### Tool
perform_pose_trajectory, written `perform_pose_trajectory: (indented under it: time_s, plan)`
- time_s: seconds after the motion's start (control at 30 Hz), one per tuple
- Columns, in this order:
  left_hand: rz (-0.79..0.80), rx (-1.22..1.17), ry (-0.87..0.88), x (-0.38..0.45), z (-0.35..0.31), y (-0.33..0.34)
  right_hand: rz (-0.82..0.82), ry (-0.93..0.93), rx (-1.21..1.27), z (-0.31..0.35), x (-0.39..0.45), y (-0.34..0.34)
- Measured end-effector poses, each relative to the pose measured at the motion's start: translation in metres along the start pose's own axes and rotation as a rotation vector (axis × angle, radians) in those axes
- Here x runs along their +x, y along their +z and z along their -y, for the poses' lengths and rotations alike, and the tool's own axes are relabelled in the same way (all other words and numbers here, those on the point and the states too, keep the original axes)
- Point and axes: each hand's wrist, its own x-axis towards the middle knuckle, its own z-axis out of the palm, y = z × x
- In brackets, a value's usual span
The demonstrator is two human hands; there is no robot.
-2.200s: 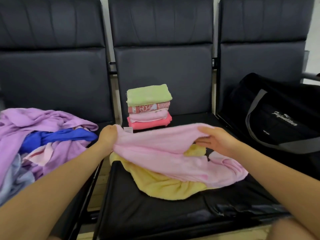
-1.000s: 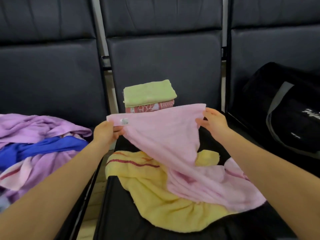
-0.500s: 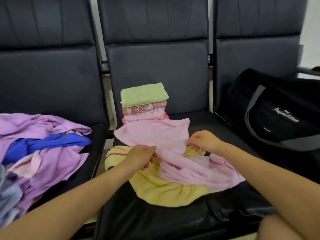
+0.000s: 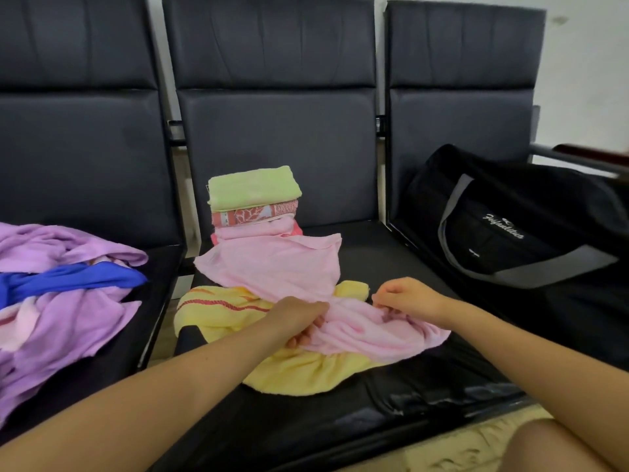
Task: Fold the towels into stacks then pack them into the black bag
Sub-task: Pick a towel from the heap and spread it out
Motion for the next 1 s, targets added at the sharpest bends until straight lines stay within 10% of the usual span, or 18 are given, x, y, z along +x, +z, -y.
perform_pose_trajectory:
  time_s: [0.13,0.37,0.5,0.7,0.8,1.0]
  plan:
    - [0.013,0.017,-0.068,0.009,-0.008,0.007,0.026,0.032,-0.077,-0.001,-0.001,0.002]
    - [-0.138,-1.123,0.142,-0.015,-0.003,-0.023,-0.097,-0.152,0.057,0.032,-0.005,0.014]
    - [-0.277,-1.329,0.077,0.001,0.02,-0.062,-0.038,-0.235,0.218,0.071,-0.004,0.034]
    - [-0.374,-0.699,-0.047,0.043,0.095,-0.088,0.048,-0.051,-0.14,0.061,0.02,0.066]
    - [-0.517,-0.28,0.139,0.024,0.092,-0.083,-0.187,-0.091,-0.196,0.057,0.039,0.062]
    - [-0.7,0.552,0.577,-0.008,0.092,-0.071,-0.091,0.105,-0.5,0.063,0.062,0.087]
